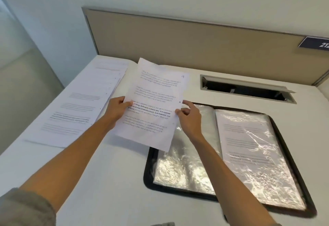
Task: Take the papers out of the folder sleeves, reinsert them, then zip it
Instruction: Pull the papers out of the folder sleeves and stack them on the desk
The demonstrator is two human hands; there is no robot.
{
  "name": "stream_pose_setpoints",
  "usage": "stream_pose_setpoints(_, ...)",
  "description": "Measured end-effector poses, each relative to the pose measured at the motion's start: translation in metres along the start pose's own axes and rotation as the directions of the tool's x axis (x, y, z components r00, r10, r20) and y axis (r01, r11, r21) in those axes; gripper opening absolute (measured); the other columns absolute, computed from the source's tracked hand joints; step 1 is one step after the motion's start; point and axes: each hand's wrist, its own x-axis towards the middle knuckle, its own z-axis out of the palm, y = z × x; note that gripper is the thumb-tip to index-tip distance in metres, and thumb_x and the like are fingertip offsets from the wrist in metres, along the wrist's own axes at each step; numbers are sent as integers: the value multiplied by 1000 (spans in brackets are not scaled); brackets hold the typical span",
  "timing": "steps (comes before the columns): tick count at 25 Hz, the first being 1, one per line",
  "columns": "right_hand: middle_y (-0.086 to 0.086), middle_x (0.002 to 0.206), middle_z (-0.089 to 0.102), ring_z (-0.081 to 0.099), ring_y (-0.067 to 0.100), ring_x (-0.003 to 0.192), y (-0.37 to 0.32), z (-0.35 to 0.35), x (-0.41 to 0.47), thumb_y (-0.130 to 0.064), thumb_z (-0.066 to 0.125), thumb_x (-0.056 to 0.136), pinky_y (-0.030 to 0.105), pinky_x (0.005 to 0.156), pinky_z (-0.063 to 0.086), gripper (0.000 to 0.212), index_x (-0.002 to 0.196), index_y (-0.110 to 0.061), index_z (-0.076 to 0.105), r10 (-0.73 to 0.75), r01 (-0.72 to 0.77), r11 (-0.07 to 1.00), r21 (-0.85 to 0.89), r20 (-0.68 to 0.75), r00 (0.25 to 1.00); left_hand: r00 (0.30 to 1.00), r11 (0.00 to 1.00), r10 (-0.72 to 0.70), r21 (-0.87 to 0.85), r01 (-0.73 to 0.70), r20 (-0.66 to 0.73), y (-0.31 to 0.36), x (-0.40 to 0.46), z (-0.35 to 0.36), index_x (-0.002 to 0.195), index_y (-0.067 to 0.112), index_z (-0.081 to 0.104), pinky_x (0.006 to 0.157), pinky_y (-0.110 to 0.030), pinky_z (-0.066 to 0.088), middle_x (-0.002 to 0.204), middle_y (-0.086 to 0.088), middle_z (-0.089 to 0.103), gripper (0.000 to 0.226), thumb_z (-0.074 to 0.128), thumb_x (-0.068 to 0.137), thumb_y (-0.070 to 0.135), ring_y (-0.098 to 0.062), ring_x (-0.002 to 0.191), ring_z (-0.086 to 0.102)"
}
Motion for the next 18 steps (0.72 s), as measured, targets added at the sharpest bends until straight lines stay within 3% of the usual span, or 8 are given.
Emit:
stream_pose_setpoints(2,3,91,74,65,-7,69,-1,28,-11,-7,65,89,6,61,47,32,121,-14,61,5,-5,1000,-5,44,999,999,1000,-11,-3,11,-44,-16,-6,-29,84,6,64,73,-32,50,85,-6,67,13,70,87,17,-21,77,63)
stream_pose_setpoints(5,1,92,72,67,2,77,-1,73,-26,-10,70,85,20,76,56,43,126,-16,57,5,-3,1000,-29,100,995,985,999,-35,-1,36,-166,-33,-16,-74,92,2,69,71,-28,49,86,-5,69,13,71,87,14,-19,76,63)
stream_pose_setpoints(7,1,93,69,66,5,77,-4,104,-35,-11,71,83,16,71,54,58,134,-24,48,2,1,1000,-27,143,990,970,998,-60,-17,57,-236,-44,-19,-105,93,7,69,70,-26,49,87,-1,69,10,72,85,12,-15,76,63)
stream_pose_setpoints(9,1,95,68,67,9,78,-6,135,-44,-10,70,84,21,73,55,64,138,-31,44,-23,32,999,-41,198,980,957,998,-69,-11,68,-282,-58,-20,-137,91,11,69,76,-29,51,89,0,70,8,73,84,12,-15,78,65)
stream_pose_setpoints(11,1,100,68,67,11,79,-7,167,-51,-10,67,87,22,73,53,49,132,-26,55,-30,55,995,-84,278,960,940,996,-77,26,91,-333,-73,-19,-169,89,13,69,77,-31,51,91,-3,71,7,73,84,13,-19,79,66)
stream_pose_setpoints(14,2,107,70,64,9,76,-6,210,-60,-8,64,89,9,71,46,29,117,-13,69,-30,96,982,-160,373,927,903,984,-96,99,150,-418,-92,-17,-209,98,12,68,76,-32,51,99,-8,71,15,73,85,18,-22,82,66)
stream_pose_setpoints(18,5,111,70,66,13,85,-4,253,-66,-10,64,87,24,88,51,28,115,-12,70,36,75,971,-228,449,893,864,963,-106,166,213,-493,-109,-16,-243,116,8,62,88,-42,50,117,-13,65,34,73,85,15,-30,100,63)
